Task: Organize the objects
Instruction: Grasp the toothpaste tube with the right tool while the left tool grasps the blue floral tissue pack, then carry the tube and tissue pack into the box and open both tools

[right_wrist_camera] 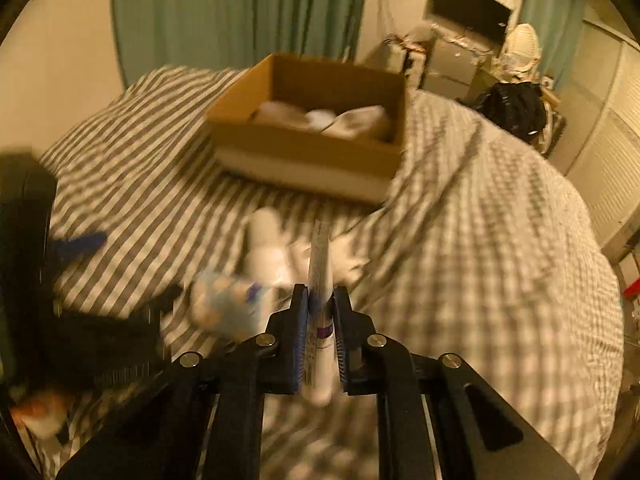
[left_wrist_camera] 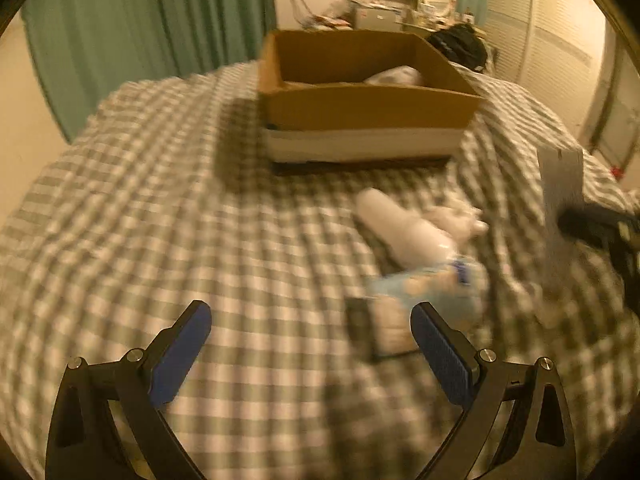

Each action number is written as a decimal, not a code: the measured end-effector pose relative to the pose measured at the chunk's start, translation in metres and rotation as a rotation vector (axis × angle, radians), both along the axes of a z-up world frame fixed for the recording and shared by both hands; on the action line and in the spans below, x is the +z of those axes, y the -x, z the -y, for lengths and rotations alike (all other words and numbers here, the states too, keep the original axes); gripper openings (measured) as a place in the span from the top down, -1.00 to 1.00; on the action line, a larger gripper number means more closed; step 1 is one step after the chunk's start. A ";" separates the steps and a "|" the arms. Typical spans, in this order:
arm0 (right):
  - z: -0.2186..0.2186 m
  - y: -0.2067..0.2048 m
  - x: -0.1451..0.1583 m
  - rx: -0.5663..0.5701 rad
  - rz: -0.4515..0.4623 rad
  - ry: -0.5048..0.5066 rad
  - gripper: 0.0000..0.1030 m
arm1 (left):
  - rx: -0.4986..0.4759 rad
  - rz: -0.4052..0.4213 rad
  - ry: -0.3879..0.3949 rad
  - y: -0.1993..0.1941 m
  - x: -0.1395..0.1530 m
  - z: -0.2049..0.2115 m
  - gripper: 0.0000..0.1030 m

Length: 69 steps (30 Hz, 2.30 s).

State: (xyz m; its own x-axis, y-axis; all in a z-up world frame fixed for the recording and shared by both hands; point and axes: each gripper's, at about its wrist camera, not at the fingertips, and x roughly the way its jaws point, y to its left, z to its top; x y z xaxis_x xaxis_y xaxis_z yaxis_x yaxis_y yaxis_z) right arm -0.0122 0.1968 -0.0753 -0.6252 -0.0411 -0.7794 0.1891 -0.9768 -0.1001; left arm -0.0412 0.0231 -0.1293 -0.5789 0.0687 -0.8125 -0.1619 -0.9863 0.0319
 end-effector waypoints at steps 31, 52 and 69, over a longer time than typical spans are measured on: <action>-0.029 -0.018 0.046 -0.007 -0.131 0.123 0.77 | -0.102 -0.033 0.017 -0.019 0.025 -0.046 -0.57; 0.009 0.023 0.191 0.096 -0.381 0.074 0.77 | -0.063 -0.339 0.001 0.065 0.192 -0.018 -0.58; 0.022 0.178 0.158 0.123 -0.308 0.080 0.77 | -0.013 -0.332 0.019 0.212 0.169 -0.013 -0.58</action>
